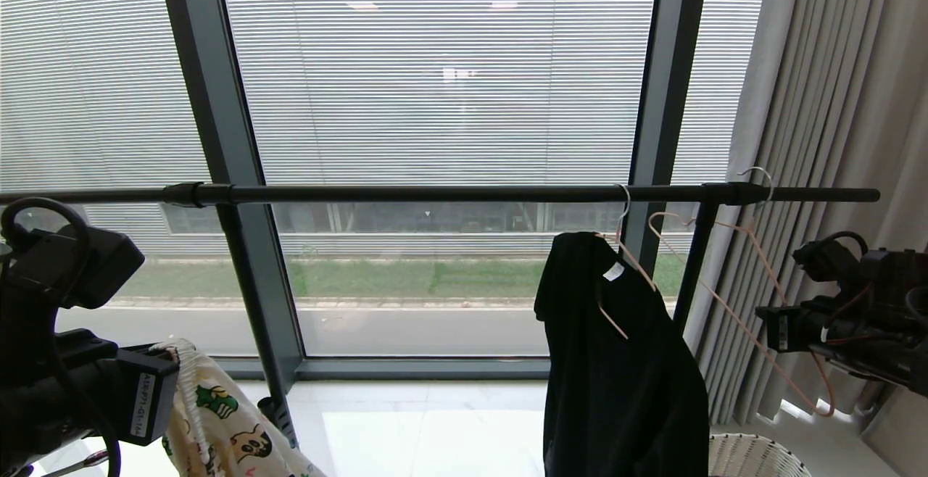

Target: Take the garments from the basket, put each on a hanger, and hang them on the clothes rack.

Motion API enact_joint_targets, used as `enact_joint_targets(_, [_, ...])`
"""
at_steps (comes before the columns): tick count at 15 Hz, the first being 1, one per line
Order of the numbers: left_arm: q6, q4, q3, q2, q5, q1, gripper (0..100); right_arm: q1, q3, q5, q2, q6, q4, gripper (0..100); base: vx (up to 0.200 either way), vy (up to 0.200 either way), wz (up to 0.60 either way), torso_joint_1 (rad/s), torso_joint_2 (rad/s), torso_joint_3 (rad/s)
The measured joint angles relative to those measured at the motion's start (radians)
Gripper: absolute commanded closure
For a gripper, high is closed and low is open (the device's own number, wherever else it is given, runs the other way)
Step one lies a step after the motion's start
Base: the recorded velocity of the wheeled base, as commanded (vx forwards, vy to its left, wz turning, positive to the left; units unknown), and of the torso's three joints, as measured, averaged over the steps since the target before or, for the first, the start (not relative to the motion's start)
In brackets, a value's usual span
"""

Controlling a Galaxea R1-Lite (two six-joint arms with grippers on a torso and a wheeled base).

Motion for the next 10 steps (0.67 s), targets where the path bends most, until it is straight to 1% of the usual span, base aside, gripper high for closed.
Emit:
enact_joint_targets(2, [0.017, 0.000, -0.001, -0.001, 0.000, -0.001, 100, -0.002, 0.024, -0.004, -0.032, 0.018, -0.002, 100, 0.000, 0.000, 0.00, 0.000, 0.00, 0.000])
enact_joint_targets(3, [0.021, 0.000, -0.001, -0.002, 0.000, -0.002, 100, -0.006, 0.039, -0.018, -0.049, 0.020, -0.002, 100, 0.000, 0.000, 0.00, 0.000, 0.00, 0.000])
enact_joint_targets(4, [0.024, 0.000, -0.001, -0.003, 0.001, -0.002, 100, -0.010, 0.057, -0.055, -0.066, 0.021, -0.002, 100, 0.000, 0.000, 0.00, 0.000, 0.00, 0.000])
enact_joint_targets(5, [0.025, 0.000, -0.001, -0.004, 0.001, -0.003, 100, -0.011, 0.076, -0.091, -0.082, 0.022, -0.002, 100, -0.200, 0.000, 0.00, 0.002, 0.01, -0.002])
enact_joint_targets(6, [0.026, 0.000, -0.001, -0.005, 0.001, -0.003, 100, -0.011, 0.090, -0.103, -0.094, 0.022, -0.002, 100, -0.200, 0.000, 0.00, 0.002, 0.00, -0.002])
enact_joint_targets(10, [0.027, 0.000, -0.001, -0.019, 0.001, -0.003, 100, -0.012, 0.144, -0.113, -0.161, 0.021, -0.002, 100, -0.200, 0.000, 0.00, 0.003, 0.01, 0.002])
